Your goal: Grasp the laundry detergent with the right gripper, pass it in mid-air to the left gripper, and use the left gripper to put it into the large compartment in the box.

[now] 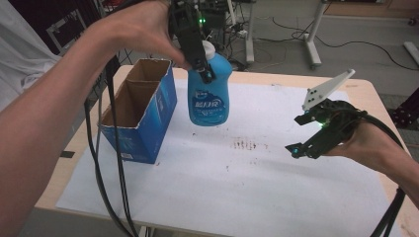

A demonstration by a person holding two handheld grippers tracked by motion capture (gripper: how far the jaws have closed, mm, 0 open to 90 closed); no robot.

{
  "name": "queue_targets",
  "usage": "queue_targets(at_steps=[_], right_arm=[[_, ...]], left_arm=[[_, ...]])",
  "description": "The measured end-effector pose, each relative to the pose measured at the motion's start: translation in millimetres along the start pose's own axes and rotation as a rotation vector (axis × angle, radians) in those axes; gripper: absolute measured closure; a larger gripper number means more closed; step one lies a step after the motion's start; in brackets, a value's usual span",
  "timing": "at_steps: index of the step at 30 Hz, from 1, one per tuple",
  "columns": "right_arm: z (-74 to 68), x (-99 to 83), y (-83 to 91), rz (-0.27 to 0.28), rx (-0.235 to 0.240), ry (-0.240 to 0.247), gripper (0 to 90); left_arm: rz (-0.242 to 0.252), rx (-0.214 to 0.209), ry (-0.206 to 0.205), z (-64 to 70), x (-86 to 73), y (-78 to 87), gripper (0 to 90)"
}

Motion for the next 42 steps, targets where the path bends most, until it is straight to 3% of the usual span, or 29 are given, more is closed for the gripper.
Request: queue_targets(at_steps=[3, 7, 10, 14, 20, 25, 33, 37, 42], right_arm=[[1.3, -5.2, 3.2, -0.002, -0.027, -0.011, 12.6], [1.7, -10.5, 7.4, -0.014, -0.034, -0.017, 12.6], [2.0, -13.1, 9.9, -0.022, -0.043, -0.024, 12.6], [3.2, -15.8, 11.6, -0.023, -0.058, -0.034, 12.6], [2.1, -17.6, 9.5, -0.064, -0.065, -0.031, 12.6], [2.7, -17.5, 10.9, -0.057, -0.07, -0.038, 12.6], [5.4, -21.4, 11.2, -0.066, -0.078, -0.052, 12.6], [6.5, -21.4, 10.9, -0.066, -0.08, -0.051, 12.6], [7.3, -20.9, 9.9, -0.068, -0.081, -0.055, 12.6]], left_arm=[[-0.015, 0.005, 0.05, -8.1, -5.4, 11.4, 38.4], [-0.028, 0.042, 0.097, -17.8, -13.0, 26.0, 38.5], [-0.065, 0.059, 0.155, -25.6, -19.6, 36.8, 38.4], [-0.063, 0.077, 0.214, -36.0, -27.8, 49.6, 38.5], [-0.093, 0.139, 0.356, -48.3, -44.7, 63.8, 38.5], [-0.12, 0.176, 0.451, -57.6, -61.9, 68.6, 38.5], [-0.142, 0.21, 0.531, -63.3, -88.3, 83.9, 38.6], [-0.147, 0.214, 0.603, -63.9, -100.3, 90.8, 38.6], [-0.166, 0.224, 0.657, -62.0, -109.8, 94.1, 38.6]])
Point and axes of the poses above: each handheld gripper's, and its own axes: y roughly backward along the jaws, x roughly out of its top, z roughly to its right, the point moved 1 cm from there along -y, roughly forward along the jaws, and after that the axes turned 6 degrees about x, right-handed, at the moved point
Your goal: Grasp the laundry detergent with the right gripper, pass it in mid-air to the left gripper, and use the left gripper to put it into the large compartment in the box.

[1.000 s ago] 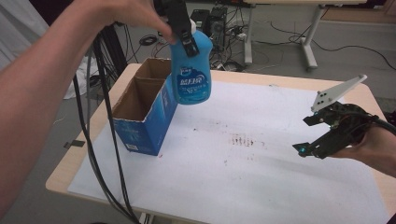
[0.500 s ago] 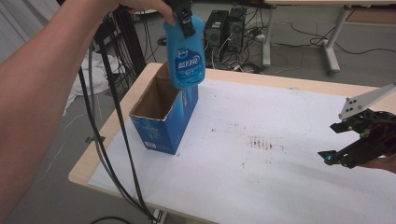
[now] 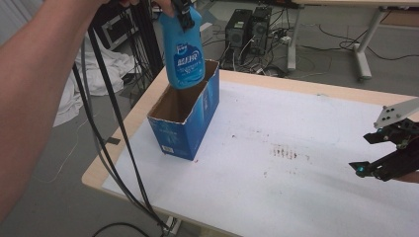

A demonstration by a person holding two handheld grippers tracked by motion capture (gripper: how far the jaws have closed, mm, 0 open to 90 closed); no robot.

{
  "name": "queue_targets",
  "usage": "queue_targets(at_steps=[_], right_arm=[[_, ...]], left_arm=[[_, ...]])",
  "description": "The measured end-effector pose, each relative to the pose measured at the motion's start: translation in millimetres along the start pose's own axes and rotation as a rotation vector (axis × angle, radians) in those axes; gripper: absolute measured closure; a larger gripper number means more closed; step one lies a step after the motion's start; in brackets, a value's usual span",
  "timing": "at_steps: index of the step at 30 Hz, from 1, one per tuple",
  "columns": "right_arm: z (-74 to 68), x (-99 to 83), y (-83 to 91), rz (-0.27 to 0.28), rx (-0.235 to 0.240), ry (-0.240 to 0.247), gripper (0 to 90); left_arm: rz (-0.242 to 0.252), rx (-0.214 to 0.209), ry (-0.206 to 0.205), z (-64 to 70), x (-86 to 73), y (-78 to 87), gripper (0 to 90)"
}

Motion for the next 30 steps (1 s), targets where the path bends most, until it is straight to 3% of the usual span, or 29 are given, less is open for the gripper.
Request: queue_targets(at_steps=[6, 30], right_arm=[[-0.6, 1.2, -1.4, -0.001, -0.006, 0.015, 12.6], [-2.8, -5.8, -2.2, -0.004, -0.016, 0.007, 12.7]], left_arm=[[-0.025, 0.029, -0.006, 0.4, -8.5, -2.5, 38.5], [-0.044, 0.009, -0.019, 5.5, -22.1, -29.0, 38.5]])
Point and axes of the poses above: each handheld gripper's, and its own axes: y roughly backward along the jaws, x roughly out of its top, z roughly to its right, the point moved 1 cm from there along -y, roughly forward along the jaws, and after that the axes turned 6 degrees about x, right-handed, at the moved point
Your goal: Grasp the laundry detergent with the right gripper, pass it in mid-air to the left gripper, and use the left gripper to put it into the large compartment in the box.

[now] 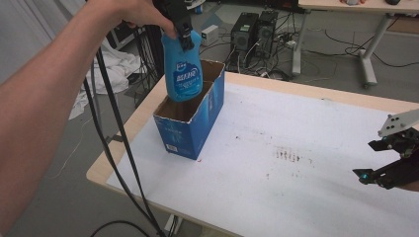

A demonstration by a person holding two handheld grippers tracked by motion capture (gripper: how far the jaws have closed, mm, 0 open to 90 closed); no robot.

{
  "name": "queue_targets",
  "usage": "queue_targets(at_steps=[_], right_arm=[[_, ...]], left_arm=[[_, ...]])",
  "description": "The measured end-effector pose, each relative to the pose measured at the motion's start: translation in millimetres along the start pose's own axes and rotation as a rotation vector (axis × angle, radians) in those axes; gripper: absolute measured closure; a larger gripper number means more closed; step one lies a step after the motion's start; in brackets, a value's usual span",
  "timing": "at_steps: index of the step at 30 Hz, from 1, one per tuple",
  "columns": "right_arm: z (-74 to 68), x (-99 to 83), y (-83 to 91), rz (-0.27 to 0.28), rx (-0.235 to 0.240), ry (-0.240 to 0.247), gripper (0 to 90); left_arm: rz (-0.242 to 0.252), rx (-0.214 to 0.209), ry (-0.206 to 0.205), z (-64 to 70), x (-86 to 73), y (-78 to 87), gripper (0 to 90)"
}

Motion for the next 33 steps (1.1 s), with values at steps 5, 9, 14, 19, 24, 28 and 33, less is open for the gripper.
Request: queue_targets(at_steps=[5, 9, 14, 19, 24, 28, 33], right_arm=[[0.2, 0.7, -1.4, 0.0, -0.002, -0.002, 12.6], [-0.2, 0.9, -2.9, -0.005, -0.005, -0.002, 12.7], [-0.2, 0.6, -3.3, -0.008, -0.005, 0.002, 12.6], [-0.4, 0.5, -3.0, -0.006, -0.008, 0.0, 12.6], [-1.4, 0.6, -3.6, -0.007, -0.005, 0.001, 12.7], [-1.3, -0.2, -4.2, -0.008, -0.005, 0.0, 12.6], [-1.2, -1.7, -5.1, -0.009, -0.002, -0.001, 12.7]], left_arm=[[-0.005, -0.005, -0.005, 0.3, -2.0, -5.0, 38.5], [-0.009, -0.005, -0.011, 1.0, -3.4, -9.6, 38.5], [-0.008, -0.009, -0.015, 2.0, -5.7, -15.2, 38.5], [-0.009, -0.014, -0.026, 4.3, -7.2, -22.1, 38.5], [-0.009, -0.02, -0.043, 5.7, -9.2, -32.0, 38.5], [-0.004, -0.023, -0.058, 7.1, -10.6, -40.7, 38.5], [0.003, -0.034, -0.073, 7.5, -13.3, -49.0, 38.5]])
Point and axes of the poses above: each handheld gripper's, and its own axes: y roughly backward along the jaws, x roughly out of its top, z roughly to its right, the point moved 1 cm from there along -y, roughly forward along the jaws, and after that the axes turned 6 degrees about x, right-handed, at the moved point
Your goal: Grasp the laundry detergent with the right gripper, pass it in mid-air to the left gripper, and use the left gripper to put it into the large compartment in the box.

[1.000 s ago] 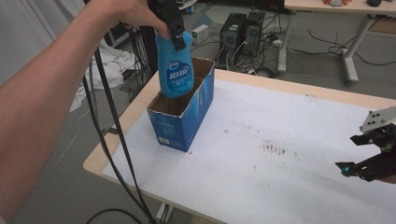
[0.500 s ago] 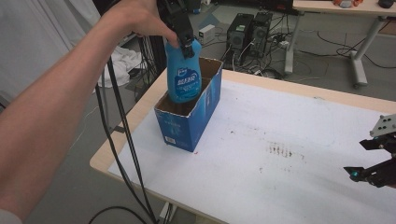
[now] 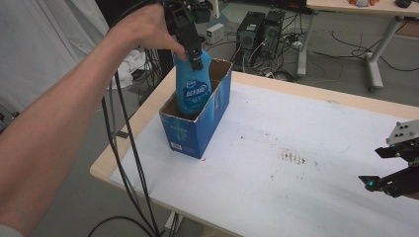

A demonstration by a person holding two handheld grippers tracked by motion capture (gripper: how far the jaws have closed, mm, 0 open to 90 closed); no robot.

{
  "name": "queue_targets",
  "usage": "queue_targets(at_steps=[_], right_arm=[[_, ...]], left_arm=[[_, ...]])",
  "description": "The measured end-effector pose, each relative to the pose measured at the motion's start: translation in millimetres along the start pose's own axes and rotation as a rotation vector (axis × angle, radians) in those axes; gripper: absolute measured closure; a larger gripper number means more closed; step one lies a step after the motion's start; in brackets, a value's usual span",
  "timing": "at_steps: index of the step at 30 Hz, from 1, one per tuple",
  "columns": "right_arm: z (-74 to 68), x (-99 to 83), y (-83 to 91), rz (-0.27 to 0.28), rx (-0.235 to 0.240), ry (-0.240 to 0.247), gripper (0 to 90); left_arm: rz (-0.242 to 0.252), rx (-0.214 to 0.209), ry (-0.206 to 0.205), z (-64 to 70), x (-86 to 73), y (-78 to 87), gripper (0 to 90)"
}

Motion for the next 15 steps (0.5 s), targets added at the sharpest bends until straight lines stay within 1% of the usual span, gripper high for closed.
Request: queue_targets(at_steps=[4, 5, 8, 15], right_arm=[[0.1, -1.3, -0.5, 0.0, 0.0, -0.005, 12.7], [0.3, -1.7, -0.7, -0.001, 0.0, -0.004, 12.6], [-0.2, -2.3, -1.6, -0.005, 0.0, -0.006, 12.6], [-0.2, -3.6, -2.5, -0.006, 0.001, -0.003, 12.6]], left_arm=[[0.011, 0.0, -0.016, 0.6, -2.7, -7.6, 38.5], [0.008, 0.002, -0.03, 1.2, -3.2, -10.0, 38.5], [0.009, -0.001, -0.047, 2.5, -4.4, -15.4, 38.5], [0.013, -0.014, -0.064, 3.8, -6.6, -25.9, 38.5]])
Point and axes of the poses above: each handheld gripper's, and its own axes: y roughly backward along the jaws, x roughly out of its top, z roughly to its right, the point moved 1 cm from there along -y, roughly forward along the jaws, and after that the axes turned 6 degrees about x, right-handed, at the moved point
